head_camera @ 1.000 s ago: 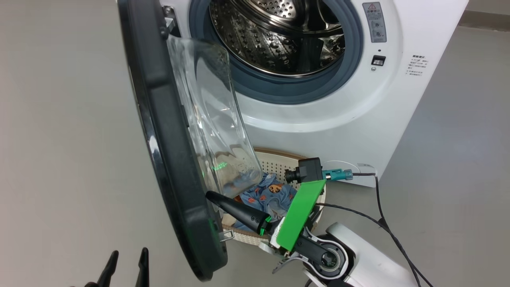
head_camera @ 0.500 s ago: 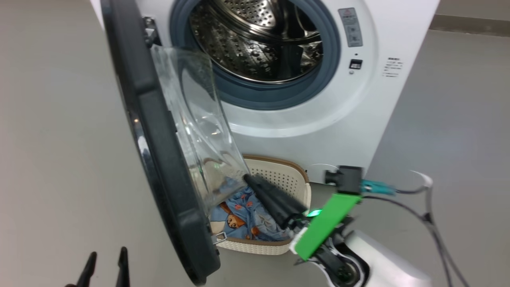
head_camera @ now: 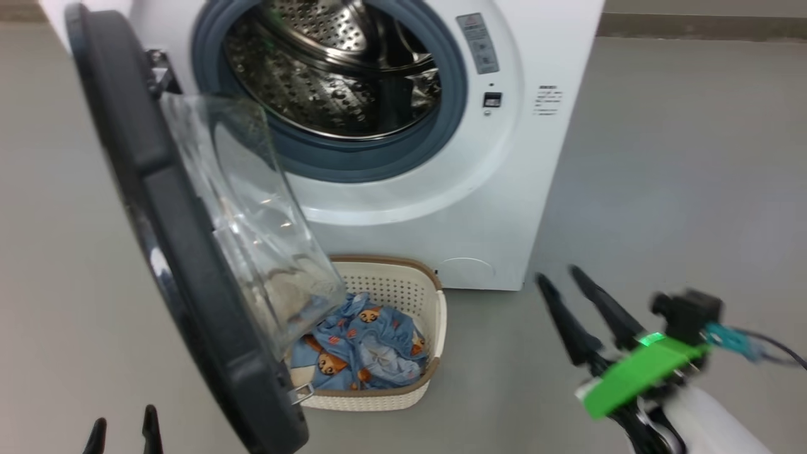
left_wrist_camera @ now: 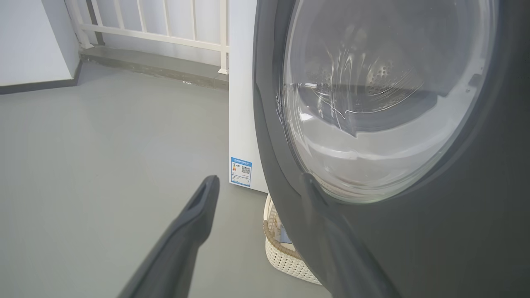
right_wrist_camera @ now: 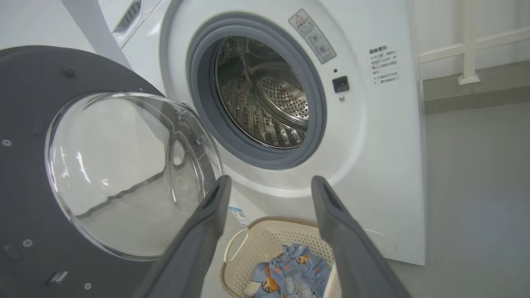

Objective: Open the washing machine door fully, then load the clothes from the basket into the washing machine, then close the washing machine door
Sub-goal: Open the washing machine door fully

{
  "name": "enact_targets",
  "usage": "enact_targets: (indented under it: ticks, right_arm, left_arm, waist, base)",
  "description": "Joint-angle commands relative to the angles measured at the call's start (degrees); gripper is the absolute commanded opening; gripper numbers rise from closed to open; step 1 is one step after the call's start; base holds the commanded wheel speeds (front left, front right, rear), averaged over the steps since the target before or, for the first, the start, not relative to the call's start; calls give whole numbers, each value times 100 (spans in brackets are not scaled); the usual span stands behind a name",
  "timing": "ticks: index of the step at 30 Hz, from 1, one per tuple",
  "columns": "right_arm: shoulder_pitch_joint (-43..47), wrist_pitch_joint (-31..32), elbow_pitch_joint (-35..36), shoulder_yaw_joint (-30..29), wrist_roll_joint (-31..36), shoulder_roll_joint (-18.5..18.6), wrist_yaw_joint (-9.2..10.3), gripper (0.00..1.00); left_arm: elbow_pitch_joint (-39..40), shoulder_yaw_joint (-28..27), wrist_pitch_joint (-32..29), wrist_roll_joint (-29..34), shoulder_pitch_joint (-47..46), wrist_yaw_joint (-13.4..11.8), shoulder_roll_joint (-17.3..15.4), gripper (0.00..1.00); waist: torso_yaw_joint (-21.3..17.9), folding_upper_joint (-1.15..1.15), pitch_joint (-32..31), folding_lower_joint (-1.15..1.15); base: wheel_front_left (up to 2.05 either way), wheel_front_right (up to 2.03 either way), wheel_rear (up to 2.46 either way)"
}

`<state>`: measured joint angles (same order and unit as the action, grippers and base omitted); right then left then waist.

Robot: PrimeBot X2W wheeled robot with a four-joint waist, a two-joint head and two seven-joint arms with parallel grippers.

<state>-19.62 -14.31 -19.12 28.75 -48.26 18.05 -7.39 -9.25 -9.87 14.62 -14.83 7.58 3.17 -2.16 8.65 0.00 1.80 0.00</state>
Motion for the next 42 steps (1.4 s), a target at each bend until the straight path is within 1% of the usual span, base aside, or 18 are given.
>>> enact_targets:
  ticks: [1, 3, 6, 12, 19, 23, 26, 36, 42]
  right_arm:
    - [286, -67, 200, -313, 382, -70, -10, 100]
    - [602, -68, 298, -834, 864, -166, -10, 100]
    - [1017, -68, 482, -1419, 1511, -387, -10, 100]
    - [1538, -68, 767, -1958, 2547, -647, -10, 100]
    - [2014, -68, 1028, -2517, 3327, -870, -10, 100]
    - [2236, -68, 1147, -2915, 3546, -1056, -10, 100]
    - [2312, -68, 1158, -3029, 3600, -1117, -10, 100]
    - [2444, -69, 1125, -3295, 3686, -1233, -10, 100]
    - [2440, -69, 1119, -3344, 3714, -1256, -10, 100]
  left_arm:
    - [163, -233, 38, 79, -57, 25, -72, 100]
    - [169, -271, 38, 86, -14, 33, -72, 100]
    - [192, -364, 38, 78, 77, 24, -72, 100]
    - [237, -555, 38, 58, 276, 13, -72, 100]
    - [251, -652, 38, 45, 382, 21, -72, 100]
    - [242, -672, 38, 46, 408, 19, -72, 100]
    - [240, -685, 38, 54, 417, 18, -72, 100]
    - [261, -687, 38, 92, 485, 7, -72, 100]
    - [275, -644, 38, 96, 515, -6, -72, 100]
  waist:
    - [-168, 0, -59, 0]
    - [-258, 0, -83, 0]
    - [-423, 0, -108, 0]
    - [-706, 0, -152, 0]
    - [-796, 0, -196, 0]
    - [-803, 0, -225, 0]
    - [-814, 0, -236, 0]
    - [-864, 0, -297, 0]
    - [-860, 0, -306, 0]
  base:
    - [0, 0, 0]
    - [0, 0, 0]
    - [0, 0, 0]
    - [0, 0, 0]
    - [0, 0, 0]
    - [0, 0, 0]
    - [0, 0, 0]
    - [0, 0, 0]
    - [0, 0, 0]
